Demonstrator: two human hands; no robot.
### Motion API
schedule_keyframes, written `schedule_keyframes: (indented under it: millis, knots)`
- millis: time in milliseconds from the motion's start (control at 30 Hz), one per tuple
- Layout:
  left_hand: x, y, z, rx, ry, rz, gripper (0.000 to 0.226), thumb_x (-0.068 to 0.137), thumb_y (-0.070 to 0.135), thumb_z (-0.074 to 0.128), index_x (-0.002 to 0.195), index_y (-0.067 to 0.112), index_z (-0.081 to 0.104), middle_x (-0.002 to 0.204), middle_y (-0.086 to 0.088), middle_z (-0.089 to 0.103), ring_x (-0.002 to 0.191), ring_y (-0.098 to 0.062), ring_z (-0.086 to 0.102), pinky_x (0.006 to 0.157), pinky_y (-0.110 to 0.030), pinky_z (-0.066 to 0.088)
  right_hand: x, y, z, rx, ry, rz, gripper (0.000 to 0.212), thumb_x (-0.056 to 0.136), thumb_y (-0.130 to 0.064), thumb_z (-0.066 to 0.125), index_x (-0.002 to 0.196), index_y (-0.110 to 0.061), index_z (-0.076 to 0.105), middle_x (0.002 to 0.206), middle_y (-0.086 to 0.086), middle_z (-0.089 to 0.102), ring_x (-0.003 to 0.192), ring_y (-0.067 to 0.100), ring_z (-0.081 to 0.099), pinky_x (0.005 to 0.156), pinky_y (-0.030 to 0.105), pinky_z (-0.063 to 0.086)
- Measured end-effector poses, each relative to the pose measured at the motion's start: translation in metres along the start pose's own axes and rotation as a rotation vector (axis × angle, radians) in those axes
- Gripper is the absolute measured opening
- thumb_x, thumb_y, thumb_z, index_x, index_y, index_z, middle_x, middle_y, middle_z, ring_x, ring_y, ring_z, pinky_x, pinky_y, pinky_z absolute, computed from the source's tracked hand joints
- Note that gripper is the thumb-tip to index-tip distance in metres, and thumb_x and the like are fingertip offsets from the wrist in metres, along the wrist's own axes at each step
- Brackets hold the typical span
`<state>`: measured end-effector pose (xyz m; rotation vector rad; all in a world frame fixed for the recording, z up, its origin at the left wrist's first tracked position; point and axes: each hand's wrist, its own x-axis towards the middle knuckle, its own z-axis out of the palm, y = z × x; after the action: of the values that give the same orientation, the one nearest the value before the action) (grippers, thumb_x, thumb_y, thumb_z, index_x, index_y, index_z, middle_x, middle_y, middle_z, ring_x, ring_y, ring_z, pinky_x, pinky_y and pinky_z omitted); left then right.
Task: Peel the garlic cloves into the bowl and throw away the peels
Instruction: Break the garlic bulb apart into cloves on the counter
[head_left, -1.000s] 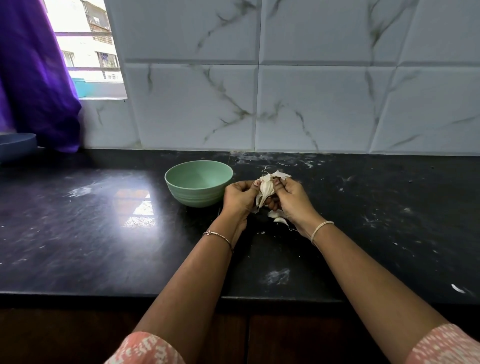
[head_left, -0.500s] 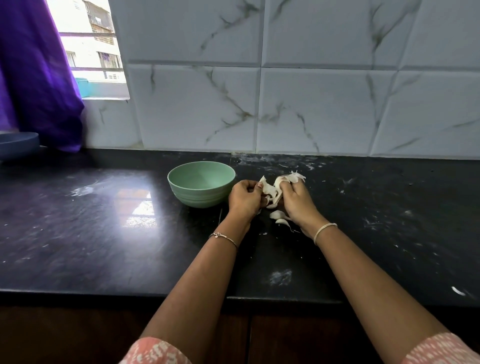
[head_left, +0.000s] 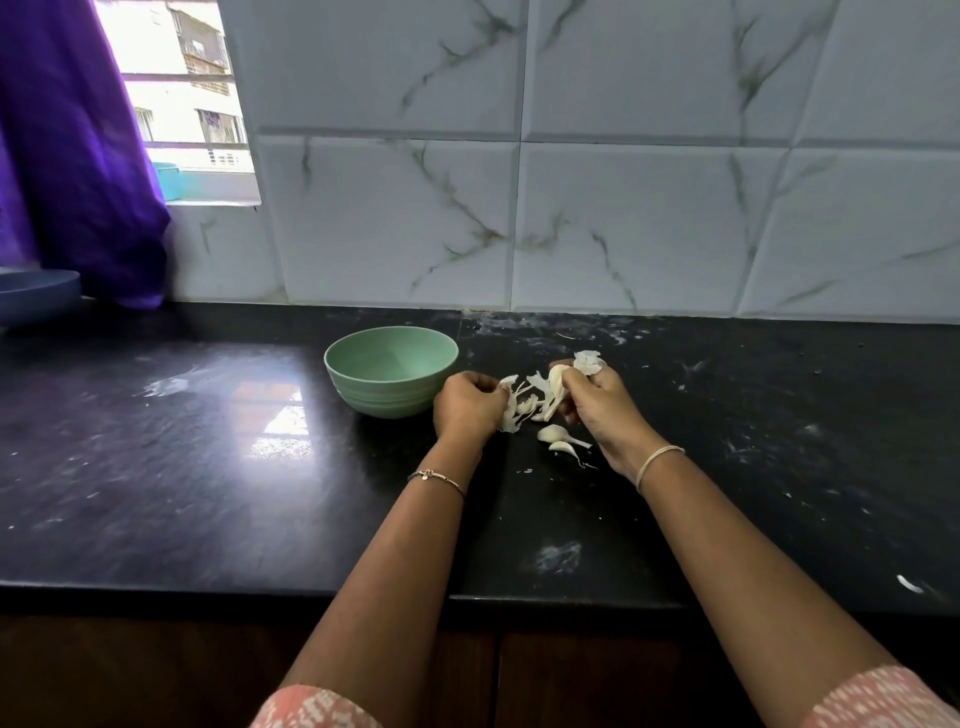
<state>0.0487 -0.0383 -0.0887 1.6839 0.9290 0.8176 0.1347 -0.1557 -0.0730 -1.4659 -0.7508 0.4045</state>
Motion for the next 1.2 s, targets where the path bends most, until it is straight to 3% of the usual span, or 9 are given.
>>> schedule_keyframes:
  millis: [100,233,367,500,633,800,867,1033,1200]
  knots:
    - [-0.006,0.004,0.000,-0.033,0.002,0.111,0.022,0.086,0.028,0.072,0.105,0.019,0.072,0.097,-0.002,0.074,0.088,-0.014,0.069,0.083,-0.029,0.055,0.001,0.001,0.000,0.021,-0.024,0.001,0.019,0.096,-0.006,0.040,0.097,-0.008,0.060,0.062,0.000,0.048,0.046,0.002,0.044,0.045,0.016,0.034]
    - [-0.016,0.013,0.003,-0.198,-0.136,0.259,0.024,0.082,0.041,0.075,0.099,0.024,0.075,0.090,-0.004,0.075,0.078,-0.013,0.068,0.079,-0.034,0.057,0.004,0.005,0.001,0.002,-0.092,-0.005,0.018,0.098,-0.009,0.040,0.099,-0.005,0.058,0.072,0.008,0.051,0.058,0.008,0.048,0.051,0.018,0.040]
    - [-0.019,0.012,0.006,-0.110,-0.221,0.297,0.015,0.082,0.026,0.076,0.098,0.026,0.077,0.089,0.002,0.076,0.089,-0.015,0.071,0.088,-0.040,0.057,0.001,0.006,0.005,0.005,-0.117,0.011,0.016,0.101,-0.011,0.040,0.107,-0.010,0.055,0.086,0.006,0.065,0.070,0.007,0.061,0.059,0.019,0.049]
    - [-0.023,0.014,0.007,0.001,-0.147,0.368,0.018,0.084,0.018,0.073,0.101,0.023,0.077,0.092,0.005,0.074,0.081,-0.002,0.066,0.080,-0.019,0.054,0.004,0.011,0.007,-0.138,-0.091,-0.006,0.008,0.101,-0.013,0.039,0.105,-0.014,0.045,0.104,0.015,0.058,0.094,0.020,0.054,0.082,0.038,0.048]
    - [-0.031,0.015,0.010,0.191,-0.065,0.528,0.023,0.089,0.019,0.066,0.110,0.021,0.074,0.096,0.002,0.068,0.086,-0.010,0.062,0.082,-0.023,0.049,0.004,0.010,0.007,-0.235,-0.068,-0.059,0.014,0.102,-0.014,0.036,0.112,-0.008,0.044,0.102,0.007,0.051,0.095,0.016,0.051,0.081,0.031,0.045]
    - [-0.032,0.014,0.012,0.299,-0.033,0.576,0.028,0.090,0.013,0.059,0.116,0.016,0.071,0.107,-0.005,0.068,0.096,-0.018,0.063,0.089,-0.031,0.049,0.004,0.009,0.009,-0.336,-0.076,-0.030,0.022,0.103,-0.021,0.034,0.119,-0.005,0.038,0.101,0.012,0.049,0.081,0.018,0.054,0.065,0.036,0.050]
    - [-0.033,0.014,0.013,0.304,-0.025,0.575,0.029,0.090,0.011,0.058,0.116,0.014,0.070,0.109,-0.006,0.068,0.096,-0.018,0.063,0.088,-0.025,0.048,0.003,0.008,0.010,-0.336,-0.091,-0.014,0.021,0.103,-0.022,0.033,0.118,-0.007,0.036,0.099,0.012,0.048,0.074,0.016,0.054,0.056,0.029,0.049]
    - [-0.032,0.014,0.013,0.226,-0.026,0.522,0.026,0.090,0.010,0.059,0.113,0.013,0.072,0.108,-0.005,0.071,0.097,-0.014,0.065,0.084,-0.015,0.043,0.003,0.006,0.011,-0.339,-0.091,0.005,0.019,0.103,-0.022,0.033,0.116,-0.008,0.035,0.098,0.014,0.050,0.069,0.017,0.056,0.050,0.024,0.048]
    - [-0.026,0.014,0.012,0.107,-0.063,0.422,0.022,0.089,0.009,0.063,0.107,0.013,0.074,0.096,0.000,0.073,0.084,-0.005,0.064,0.074,-0.006,0.044,0.003,0.007,0.009,-0.275,-0.101,0.045,0.018,0.103,-0.024,0.035,0.116,-0.012,0.038,0.091,0.012,0.054,0.067,0.016,0.056,0.055,0.027,0.049]
